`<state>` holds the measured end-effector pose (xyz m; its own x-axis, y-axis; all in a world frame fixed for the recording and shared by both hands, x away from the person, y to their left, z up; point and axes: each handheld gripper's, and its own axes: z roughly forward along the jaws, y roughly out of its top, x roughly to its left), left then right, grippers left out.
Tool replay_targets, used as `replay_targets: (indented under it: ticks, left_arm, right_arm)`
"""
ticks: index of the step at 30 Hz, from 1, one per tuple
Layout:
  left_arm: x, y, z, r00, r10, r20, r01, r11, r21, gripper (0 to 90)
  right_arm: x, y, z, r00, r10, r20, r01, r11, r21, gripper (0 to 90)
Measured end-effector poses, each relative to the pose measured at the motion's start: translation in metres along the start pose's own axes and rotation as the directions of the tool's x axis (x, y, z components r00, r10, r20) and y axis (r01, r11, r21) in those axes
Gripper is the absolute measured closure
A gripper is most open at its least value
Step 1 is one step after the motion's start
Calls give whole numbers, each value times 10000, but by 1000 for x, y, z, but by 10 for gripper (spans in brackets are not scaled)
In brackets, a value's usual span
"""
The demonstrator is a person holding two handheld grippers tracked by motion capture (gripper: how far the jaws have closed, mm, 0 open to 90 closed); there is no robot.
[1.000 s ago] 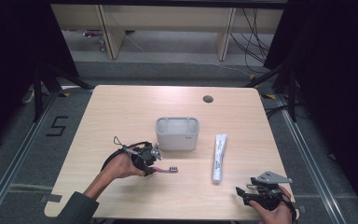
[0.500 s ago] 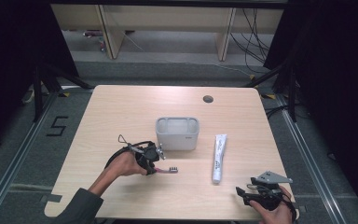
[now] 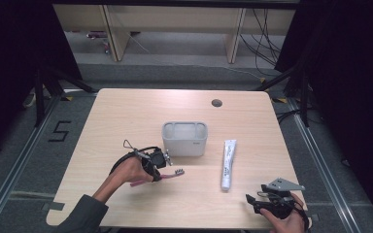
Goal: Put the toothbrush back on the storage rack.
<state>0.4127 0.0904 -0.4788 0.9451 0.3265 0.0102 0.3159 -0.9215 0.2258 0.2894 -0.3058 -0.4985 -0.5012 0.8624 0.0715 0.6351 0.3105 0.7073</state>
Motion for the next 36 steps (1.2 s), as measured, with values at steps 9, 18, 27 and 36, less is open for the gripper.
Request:
replay_targets:
  ticks: [9,18,27,36]
  left_arm:
    - [-3,1,0,9999,-28,-122,31,9998,218,811]
    - [-6,4,0,9992,53,-384,-34,9987,507,818]
    - [-11,0,-18,9993,-202,-312,195,9995,-234,820]
    - [-16,0,-33,9999,71,-143,-90,9906,-1364,819]
  right_arm:
    - [0,0,0,10000,-35,30,35,10000,20,280]
    - [1,0,-1,9999,-107,92,106,9999,23,280]
    - [2,0,0,9999,133,42,-133,9999,45,280]
    - [2,0,-1,9998,164,122,-164,9999,16,280]
